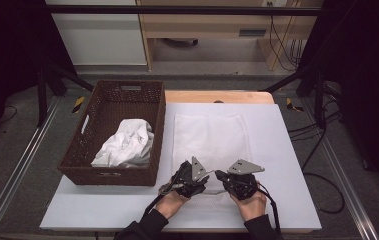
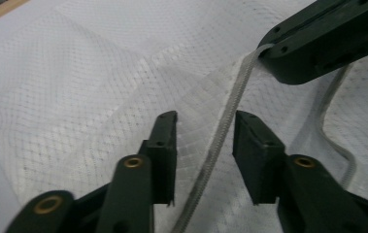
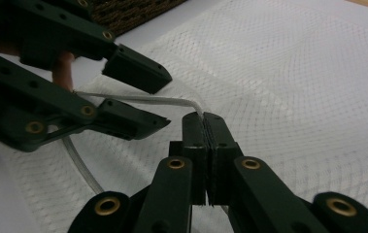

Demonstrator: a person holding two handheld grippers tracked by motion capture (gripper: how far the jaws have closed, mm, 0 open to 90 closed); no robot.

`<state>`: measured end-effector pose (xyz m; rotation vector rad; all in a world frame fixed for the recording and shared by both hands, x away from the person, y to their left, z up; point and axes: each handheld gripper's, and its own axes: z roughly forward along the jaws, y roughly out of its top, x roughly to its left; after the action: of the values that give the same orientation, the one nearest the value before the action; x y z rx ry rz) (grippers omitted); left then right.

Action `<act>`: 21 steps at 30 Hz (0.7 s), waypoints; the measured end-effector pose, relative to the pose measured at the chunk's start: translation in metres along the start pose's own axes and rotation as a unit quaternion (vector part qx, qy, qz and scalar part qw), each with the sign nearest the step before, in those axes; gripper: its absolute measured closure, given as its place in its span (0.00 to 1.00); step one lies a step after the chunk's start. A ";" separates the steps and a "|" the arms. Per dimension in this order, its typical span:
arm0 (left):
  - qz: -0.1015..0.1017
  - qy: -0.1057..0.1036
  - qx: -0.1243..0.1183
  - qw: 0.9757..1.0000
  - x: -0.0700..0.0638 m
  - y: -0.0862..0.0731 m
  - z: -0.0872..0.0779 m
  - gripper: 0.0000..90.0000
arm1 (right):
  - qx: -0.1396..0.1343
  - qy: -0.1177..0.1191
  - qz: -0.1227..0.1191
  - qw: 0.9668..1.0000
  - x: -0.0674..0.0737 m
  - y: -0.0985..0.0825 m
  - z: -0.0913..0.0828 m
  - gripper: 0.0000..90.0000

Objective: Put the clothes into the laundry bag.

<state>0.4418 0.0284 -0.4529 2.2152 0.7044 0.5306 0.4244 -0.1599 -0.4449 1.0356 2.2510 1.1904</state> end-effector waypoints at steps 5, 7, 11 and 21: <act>0.002 -0.002 -0.007 1.000 0.001 -0.001 0.001 0.96 | 0.004 0.001 0.002 1.000 0.000 0.000 0.001 0.99; 0.009 0.000 -0.004 1.000 0.001 -0.001 0.001 0.96 | 0.005 -0.001 0.002 1.000 0.001 0.000 0.001 0.98; 0.003 -0.004 -0.009 1.000 0.003 -0.001 -0.002 0.97 | 0.006 -0.006 0.003 1.000 0.001 0.000 0.002 0.89; -0.015 -0.021 -0.022 0.999 0.006 -0.003 -0.008 0.96 | 0.044 -0.039 -0.002 0.998 0.000 -0.007 0.015 0.84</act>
<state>0.4404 0.0383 -0.4491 2.1658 0.6967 0.4799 0.4308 -0.1546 -0.4596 1.0910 2.2598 1.0393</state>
